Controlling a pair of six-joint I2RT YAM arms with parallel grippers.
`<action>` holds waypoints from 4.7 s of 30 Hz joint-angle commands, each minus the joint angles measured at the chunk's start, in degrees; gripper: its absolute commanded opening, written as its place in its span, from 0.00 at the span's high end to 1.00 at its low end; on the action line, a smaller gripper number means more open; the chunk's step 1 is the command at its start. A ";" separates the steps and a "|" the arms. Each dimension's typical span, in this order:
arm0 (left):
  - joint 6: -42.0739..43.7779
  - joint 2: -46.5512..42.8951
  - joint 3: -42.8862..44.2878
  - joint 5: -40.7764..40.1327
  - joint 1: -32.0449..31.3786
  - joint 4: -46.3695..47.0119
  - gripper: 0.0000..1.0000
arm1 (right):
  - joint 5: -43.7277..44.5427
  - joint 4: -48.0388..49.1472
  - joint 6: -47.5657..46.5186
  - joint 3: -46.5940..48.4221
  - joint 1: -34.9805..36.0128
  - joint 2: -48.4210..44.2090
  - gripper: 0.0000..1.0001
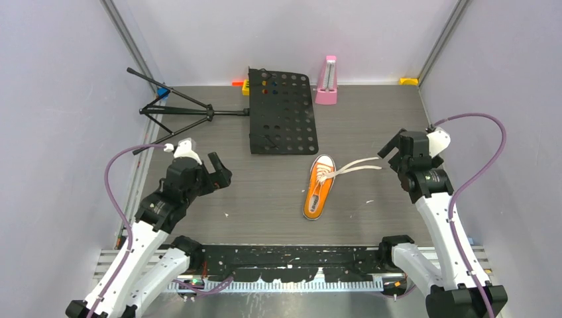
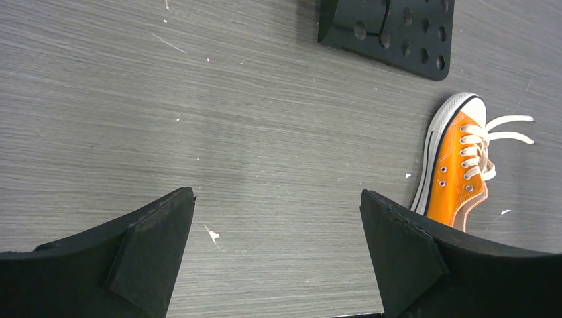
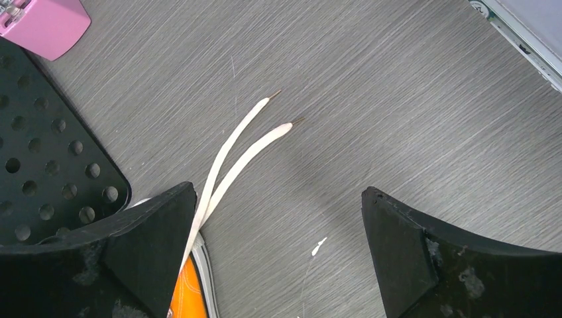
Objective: Tie the shoes
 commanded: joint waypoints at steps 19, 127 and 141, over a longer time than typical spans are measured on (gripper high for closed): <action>2.97 18.47 -2.61 15.32 -12.58 21.58 0.11 | -4.75 -1.43 13.80 1.09 -0.19 14.05 0.34; 20.88 79.05 54.53 46.29 -25.34 5.82 1.00 | -22.61 -4.41 3.11 1.78 -0.36 7.36 1.00; 20.07 69.62 40.13 44.92 -33.58 23.73 0.97 | -27.91 0.47 4.65 11.00 -0.36 19.21 1.00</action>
